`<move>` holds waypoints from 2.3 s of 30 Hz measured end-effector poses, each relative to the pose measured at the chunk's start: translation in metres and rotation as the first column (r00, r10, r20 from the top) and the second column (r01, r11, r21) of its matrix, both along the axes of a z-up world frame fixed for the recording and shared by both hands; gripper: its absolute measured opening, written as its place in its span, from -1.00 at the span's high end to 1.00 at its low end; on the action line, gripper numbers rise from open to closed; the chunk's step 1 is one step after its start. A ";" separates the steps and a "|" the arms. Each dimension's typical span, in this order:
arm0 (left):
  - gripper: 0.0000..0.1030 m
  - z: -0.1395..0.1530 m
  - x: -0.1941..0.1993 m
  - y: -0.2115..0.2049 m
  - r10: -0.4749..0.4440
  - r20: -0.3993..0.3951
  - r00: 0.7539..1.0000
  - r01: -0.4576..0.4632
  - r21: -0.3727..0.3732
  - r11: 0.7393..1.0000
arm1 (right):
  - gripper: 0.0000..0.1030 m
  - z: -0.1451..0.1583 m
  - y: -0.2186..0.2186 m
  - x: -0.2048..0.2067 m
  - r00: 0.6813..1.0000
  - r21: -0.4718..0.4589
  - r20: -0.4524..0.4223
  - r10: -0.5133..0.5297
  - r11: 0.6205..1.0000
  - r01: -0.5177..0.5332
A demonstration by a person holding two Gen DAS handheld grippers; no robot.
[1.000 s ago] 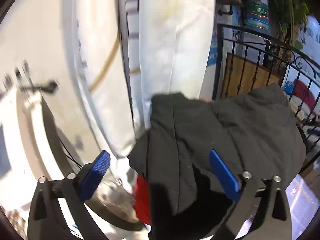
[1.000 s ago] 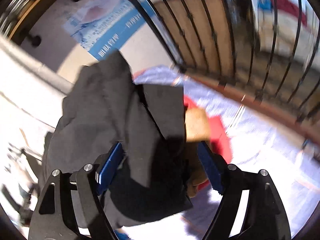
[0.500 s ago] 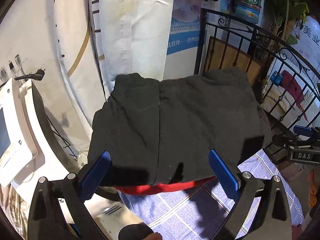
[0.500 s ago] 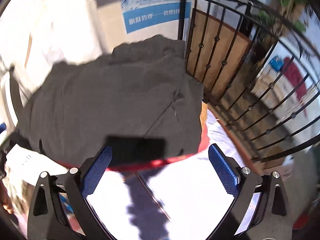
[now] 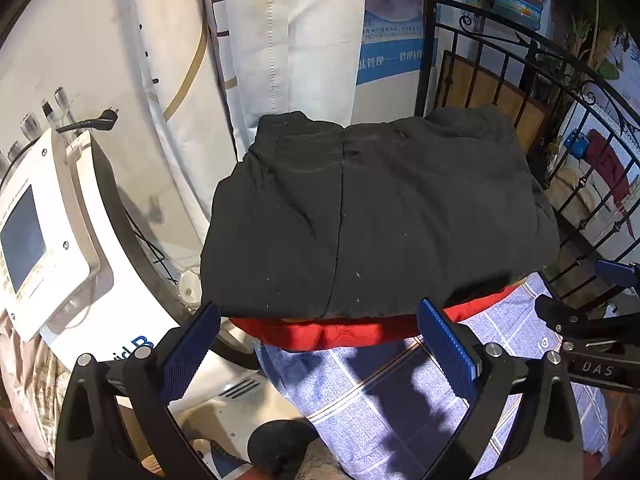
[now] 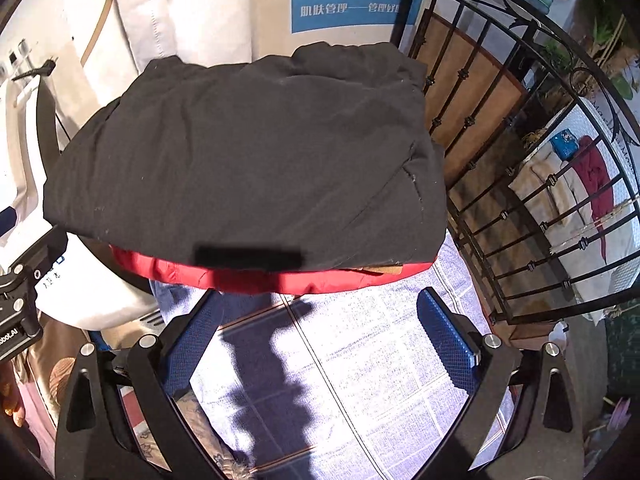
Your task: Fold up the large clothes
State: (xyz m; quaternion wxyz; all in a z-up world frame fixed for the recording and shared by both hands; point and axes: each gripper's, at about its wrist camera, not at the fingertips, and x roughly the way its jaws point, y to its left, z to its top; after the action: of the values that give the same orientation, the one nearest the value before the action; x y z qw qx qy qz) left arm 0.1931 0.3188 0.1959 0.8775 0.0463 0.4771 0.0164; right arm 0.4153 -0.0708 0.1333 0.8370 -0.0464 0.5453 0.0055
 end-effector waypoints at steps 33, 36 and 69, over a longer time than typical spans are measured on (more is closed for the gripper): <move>-0.88 -0.011 -0.012 -0.001 0.041 -0.063 0.997 -0.040 0.019 0.999 | -0.86 -0.003 0.019 -0.007 1.000 -0.057 0.003 0.000 0.998 0.000; -0.88 -0.011 -0.012 -0.002 0.039 -0.060 0.997 -0.037 0.026 0.999 | -0.86 -0.003 0.018 -0.007 1.000 -0.043 0.005 -0.005 0.999 0.005; -0.88 -0.013 -0.016 -0.004 0.061 -0.074 0.995 -0.057 0.047 0.997 | -0.86 -0.002 0.020 -0.006 1.000 -0.033 0.018 -0.003 0.999 0.004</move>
State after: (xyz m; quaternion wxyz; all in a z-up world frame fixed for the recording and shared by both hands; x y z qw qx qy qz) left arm 0.1768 0.3150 0.1833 0.8568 0.0524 0.5105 0.0512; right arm 0.4097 -0.0510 0.1312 0.8408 -0.0595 0.5380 -0.0053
